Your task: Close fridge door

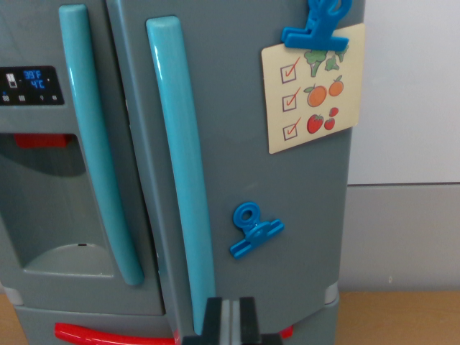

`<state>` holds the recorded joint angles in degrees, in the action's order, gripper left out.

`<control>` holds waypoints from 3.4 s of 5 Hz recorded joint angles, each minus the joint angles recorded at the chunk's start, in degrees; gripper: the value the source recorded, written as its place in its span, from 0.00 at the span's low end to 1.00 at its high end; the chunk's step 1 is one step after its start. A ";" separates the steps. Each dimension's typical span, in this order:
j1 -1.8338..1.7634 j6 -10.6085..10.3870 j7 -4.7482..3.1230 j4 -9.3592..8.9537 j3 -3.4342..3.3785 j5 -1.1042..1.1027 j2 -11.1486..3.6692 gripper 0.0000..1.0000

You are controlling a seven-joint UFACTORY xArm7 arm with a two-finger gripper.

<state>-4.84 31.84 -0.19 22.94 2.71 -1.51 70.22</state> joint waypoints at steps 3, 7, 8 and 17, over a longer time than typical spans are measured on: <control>0.00 0.00 0.00 0.00 0.00 0.00 0.00 1.00; 0.00 0.00 0.00 0.00 0.00 0.00 0.00 1.00; 0.00 0.00 0.00 0.00 0.00 0.00 0.00 1.00; 0.00 -0.06 0.00 0.22 0.00 0.00 -6.28 1.00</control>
<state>-4.84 31.78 -0.19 23.16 2.71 -1.51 63.94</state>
